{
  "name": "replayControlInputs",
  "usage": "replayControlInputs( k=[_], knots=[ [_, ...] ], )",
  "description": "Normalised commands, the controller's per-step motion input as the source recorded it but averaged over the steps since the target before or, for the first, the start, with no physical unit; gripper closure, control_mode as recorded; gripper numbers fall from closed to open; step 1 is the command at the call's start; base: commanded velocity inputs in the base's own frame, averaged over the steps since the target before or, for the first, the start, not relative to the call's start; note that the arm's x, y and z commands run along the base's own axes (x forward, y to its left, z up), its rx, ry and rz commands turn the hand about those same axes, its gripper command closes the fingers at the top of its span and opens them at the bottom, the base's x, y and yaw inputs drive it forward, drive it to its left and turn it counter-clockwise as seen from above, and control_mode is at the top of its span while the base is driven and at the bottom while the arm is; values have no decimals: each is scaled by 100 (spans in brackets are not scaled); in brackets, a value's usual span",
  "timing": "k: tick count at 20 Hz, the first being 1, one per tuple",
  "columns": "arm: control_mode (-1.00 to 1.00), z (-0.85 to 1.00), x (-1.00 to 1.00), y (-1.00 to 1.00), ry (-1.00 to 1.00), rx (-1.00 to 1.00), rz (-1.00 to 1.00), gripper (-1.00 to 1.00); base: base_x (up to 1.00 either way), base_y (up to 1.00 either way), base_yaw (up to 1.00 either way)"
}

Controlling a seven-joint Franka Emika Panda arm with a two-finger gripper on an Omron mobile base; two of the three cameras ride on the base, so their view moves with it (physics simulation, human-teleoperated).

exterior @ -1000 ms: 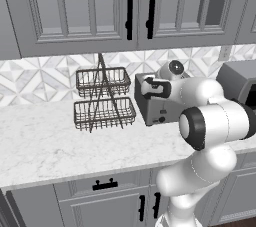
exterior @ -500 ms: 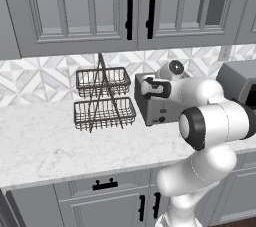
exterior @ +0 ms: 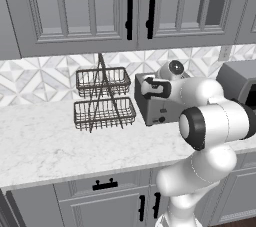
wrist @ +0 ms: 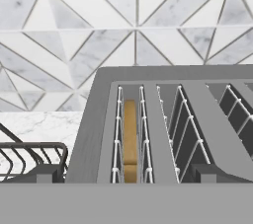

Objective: Start the toaster. Once the lever pops up, take the bread to the plate on the dining counter.

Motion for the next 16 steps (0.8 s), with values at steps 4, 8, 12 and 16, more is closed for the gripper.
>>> replayControlInputs(
  k=[4, 8, 12, 16],
  knots=[
    [-100, 0, 0, 0, 0, 0, 0, -100, 0, 0, 0],
    [-100, 0, 0, 0, 0, 0, 0, -100, 0, 0, 0],
    [-100, 0, 0, 0, 0, 0, 0, -100, 0, 0, 0],
    [-100, 0, 0, 0, 0, 0, 0, -100, 0, 0, 0]
  ],
)
